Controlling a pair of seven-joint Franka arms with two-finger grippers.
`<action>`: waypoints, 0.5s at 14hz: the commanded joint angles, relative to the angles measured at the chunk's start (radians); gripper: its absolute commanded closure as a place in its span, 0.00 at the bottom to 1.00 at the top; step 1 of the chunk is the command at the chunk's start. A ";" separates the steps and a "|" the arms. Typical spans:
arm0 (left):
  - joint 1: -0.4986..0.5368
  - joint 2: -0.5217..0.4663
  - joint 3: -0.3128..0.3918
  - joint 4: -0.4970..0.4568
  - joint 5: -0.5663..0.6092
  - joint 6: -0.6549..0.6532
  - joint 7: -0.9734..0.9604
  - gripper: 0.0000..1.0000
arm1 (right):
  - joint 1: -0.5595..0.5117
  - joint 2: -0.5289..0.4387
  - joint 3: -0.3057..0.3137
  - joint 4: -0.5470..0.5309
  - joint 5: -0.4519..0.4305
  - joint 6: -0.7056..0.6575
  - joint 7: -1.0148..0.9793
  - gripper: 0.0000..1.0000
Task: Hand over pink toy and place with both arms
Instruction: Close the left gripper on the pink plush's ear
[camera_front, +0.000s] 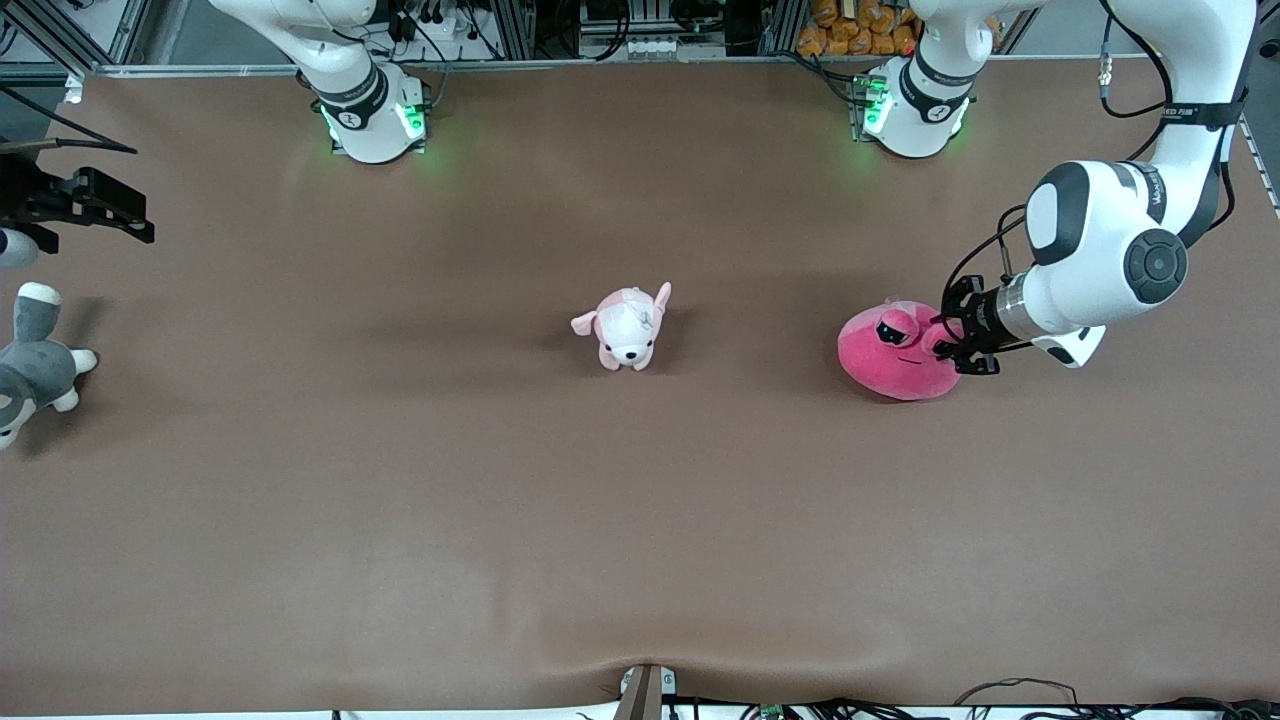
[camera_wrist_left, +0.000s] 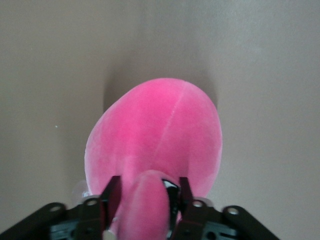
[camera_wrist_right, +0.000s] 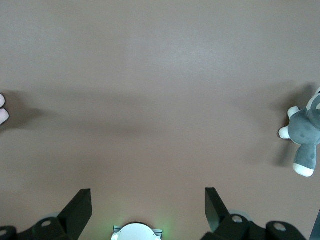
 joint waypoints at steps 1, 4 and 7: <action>0.001 -0.002 -0.010 -0.005 -0.026 0.008 0.007 0.61 | -0.012 0.010 0.006 0.019 0.007 -0.012 -0.005 0.00; 0.001 -0.002 -0.012 -0.003 -0.026 0.008 0.007 0.74 | -0.012 0.010 0.006 0.021 0.005 -0.011 -0.005 0.00; 0.001 -0.005 -0.012 -0.003 -0.026 0.001 0.005 0.91 | -0.012 0.010 0.006 0.021 0.005 -0.011 -0.006 0.00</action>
